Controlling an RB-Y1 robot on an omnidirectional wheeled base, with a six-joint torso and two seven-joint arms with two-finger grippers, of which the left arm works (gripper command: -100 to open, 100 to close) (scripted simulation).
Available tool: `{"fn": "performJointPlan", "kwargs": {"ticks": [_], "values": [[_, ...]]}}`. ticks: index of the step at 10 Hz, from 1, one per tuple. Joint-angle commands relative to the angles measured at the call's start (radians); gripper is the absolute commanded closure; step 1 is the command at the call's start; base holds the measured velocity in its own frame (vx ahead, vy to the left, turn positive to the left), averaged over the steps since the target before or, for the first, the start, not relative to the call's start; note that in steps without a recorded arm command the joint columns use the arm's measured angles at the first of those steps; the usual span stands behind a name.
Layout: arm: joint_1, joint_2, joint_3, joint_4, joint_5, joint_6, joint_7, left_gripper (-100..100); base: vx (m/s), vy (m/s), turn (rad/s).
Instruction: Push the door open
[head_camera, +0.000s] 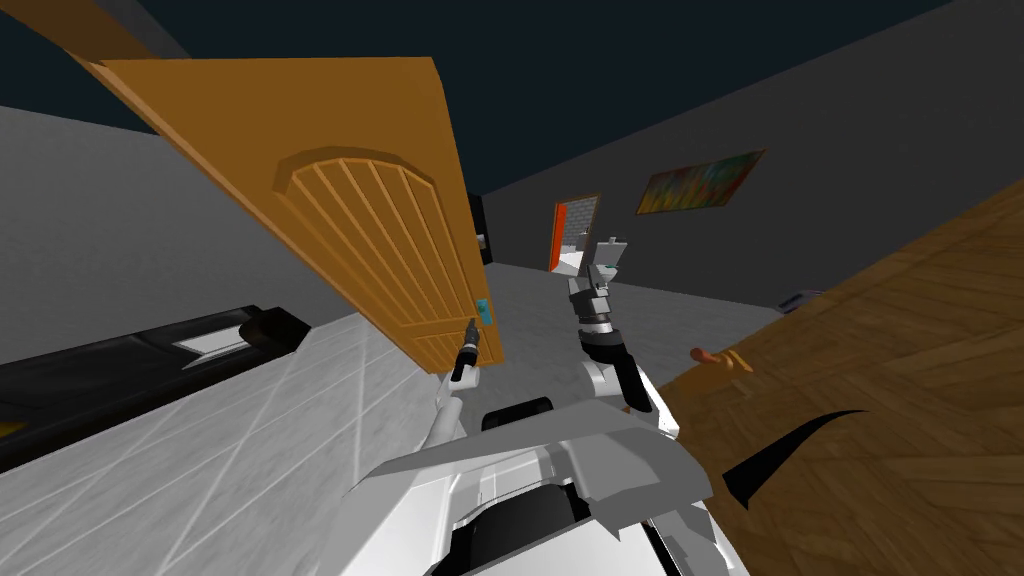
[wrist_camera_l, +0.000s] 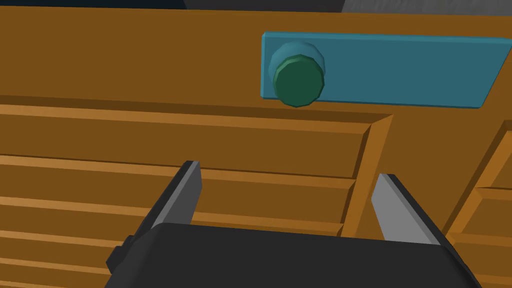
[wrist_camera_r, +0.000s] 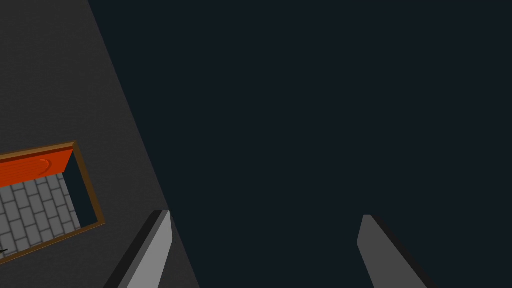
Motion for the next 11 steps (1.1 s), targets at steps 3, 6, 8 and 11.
{"fn": "performJointPlan", "kwargs": {"ticks": [3, 6, 8, 11], "values": [[0.0, 0.045, 0.004, 0.003, 0.001, -0.006, -0.001, -100, 0.056, -0.007, -0.012], [-0.001, 0.055, 0.012, 0.012, 0.002, -0.019, -0.003, -100, 0.265, -0.018, -0.02], [-0.003, 0.024, 0.017, 0.018, 0.003, -0.029, -0.004, -100, 0.234, -0.044, -0.029], [-0.001, 0.018, 0.017, 0.012, 0.003, -0.025, -0.004, 100, 0.083, -0.014, -0.007]]}}
